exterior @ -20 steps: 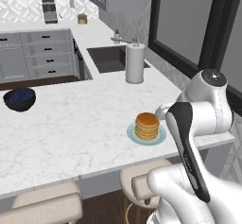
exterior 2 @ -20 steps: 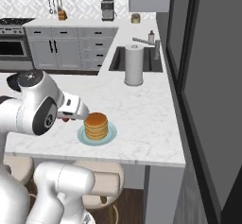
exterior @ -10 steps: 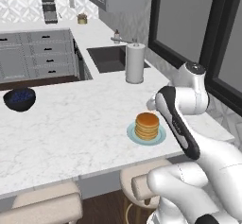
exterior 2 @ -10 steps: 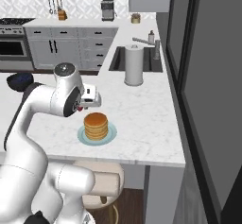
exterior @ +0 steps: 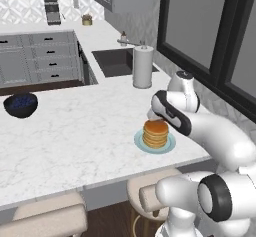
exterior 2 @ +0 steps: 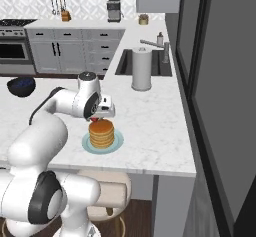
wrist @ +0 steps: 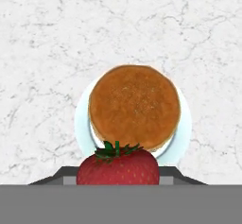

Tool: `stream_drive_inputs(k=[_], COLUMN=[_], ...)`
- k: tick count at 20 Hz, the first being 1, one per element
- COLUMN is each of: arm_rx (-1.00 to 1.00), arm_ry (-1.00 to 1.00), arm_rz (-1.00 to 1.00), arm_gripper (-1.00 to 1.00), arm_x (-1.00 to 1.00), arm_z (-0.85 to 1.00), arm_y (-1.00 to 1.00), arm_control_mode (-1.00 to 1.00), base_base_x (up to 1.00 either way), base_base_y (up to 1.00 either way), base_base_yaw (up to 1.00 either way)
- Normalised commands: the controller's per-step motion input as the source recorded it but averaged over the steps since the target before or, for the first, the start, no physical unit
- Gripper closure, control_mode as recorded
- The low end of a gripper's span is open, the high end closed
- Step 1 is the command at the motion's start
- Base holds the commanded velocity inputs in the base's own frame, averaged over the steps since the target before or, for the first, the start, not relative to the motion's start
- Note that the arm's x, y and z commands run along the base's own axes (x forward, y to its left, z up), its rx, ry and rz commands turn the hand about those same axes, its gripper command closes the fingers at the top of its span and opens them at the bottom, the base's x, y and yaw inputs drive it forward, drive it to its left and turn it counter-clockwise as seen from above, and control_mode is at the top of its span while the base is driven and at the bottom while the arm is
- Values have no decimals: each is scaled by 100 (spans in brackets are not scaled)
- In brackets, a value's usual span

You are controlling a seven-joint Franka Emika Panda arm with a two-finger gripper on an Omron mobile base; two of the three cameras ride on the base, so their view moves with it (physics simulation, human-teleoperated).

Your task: Take the strawberry from the fridge and place it on top of the pancake, located on the dining counter.

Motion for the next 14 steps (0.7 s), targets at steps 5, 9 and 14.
stream_drive_inputs(k=[5,9,14], arm_rx=[-5,-6,-10], arm_ry=[0,0,-4], arm_rz=[0,0,0], arm_gripper=[100,100,100], arm_x=[30,4,15], arm_z=[-40,-44,-30], arm_y=[0,0,0], arm_control_mode=[-100,-100,-100], base_base_x=[0,0,0], base_base_y=[0,0,0], base_base_yaw=[0,0,0])
